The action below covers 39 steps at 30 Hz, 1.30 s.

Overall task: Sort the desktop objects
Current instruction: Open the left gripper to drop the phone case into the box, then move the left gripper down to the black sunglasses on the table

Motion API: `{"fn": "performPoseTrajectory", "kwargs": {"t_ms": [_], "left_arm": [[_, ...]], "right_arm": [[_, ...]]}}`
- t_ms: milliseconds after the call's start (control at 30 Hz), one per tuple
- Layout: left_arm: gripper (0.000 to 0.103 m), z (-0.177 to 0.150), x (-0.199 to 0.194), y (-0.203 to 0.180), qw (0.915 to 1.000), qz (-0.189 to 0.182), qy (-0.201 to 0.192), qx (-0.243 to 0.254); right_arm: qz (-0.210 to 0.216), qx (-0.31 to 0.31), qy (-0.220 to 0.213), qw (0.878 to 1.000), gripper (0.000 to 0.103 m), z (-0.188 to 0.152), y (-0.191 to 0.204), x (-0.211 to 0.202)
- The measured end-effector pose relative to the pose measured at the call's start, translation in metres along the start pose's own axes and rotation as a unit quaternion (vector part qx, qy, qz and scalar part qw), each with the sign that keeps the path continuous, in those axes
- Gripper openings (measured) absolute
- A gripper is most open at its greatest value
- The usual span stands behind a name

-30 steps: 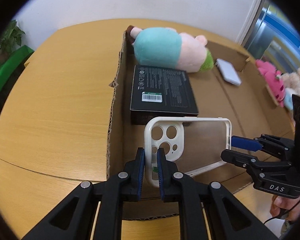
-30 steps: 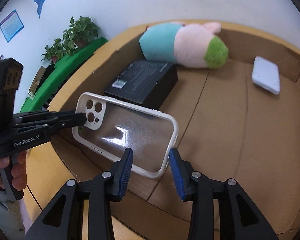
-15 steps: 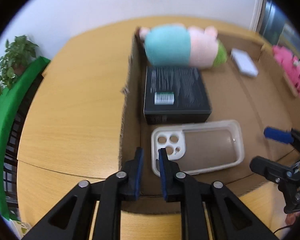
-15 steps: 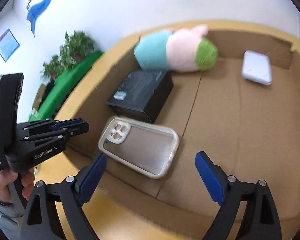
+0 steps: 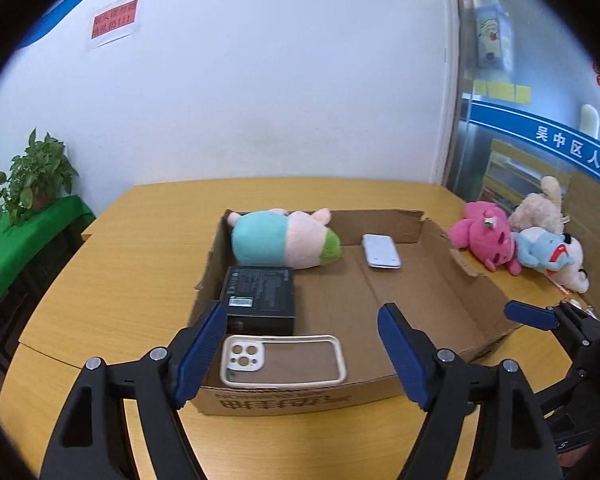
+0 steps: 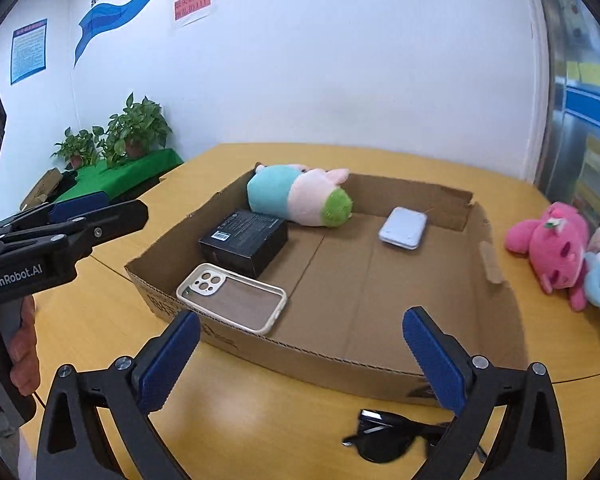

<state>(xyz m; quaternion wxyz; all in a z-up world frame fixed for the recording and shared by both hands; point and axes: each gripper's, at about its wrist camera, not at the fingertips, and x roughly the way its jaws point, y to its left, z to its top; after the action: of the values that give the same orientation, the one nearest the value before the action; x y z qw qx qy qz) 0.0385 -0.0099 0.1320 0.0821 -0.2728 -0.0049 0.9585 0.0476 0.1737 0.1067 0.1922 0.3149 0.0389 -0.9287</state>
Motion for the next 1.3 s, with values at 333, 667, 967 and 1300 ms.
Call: {"fn": "performPoseTrajectory", "kwargs": {"t_ms": [333, 667, 967, 1300], "left_arm": [[0.078, -0.007, -0.014, -0.026, 0.9999, -0.011, 0.003, 0.009], [0.078, -0.047, -0.002, -0.039, 0.9972, -0.051, 0.055, 0.007], [0.078, -0.109, 0.029, -0.052, 0.9861, -0.086, 0.139, -0.03], [0.078, -0.116, 0.037, -0.056, 0.9814, -0.102, 0.16, -0.031]], "right_arm": [[0.001, -0.002, -0.006, 1.0, 0.103, -0.011, -0.007, -0.02], [0.067, 0.013, 0.038, 0.997, 0.103, -0.05, -0.088, -0.031], [0.078, -0.043, 0.141, 0.986, 0.103, -0.087, -0.146, 0.023], [0.144, -0.031, 0.186, 0.971, 0.103, -0.12, -0.12, 0.056]]}}
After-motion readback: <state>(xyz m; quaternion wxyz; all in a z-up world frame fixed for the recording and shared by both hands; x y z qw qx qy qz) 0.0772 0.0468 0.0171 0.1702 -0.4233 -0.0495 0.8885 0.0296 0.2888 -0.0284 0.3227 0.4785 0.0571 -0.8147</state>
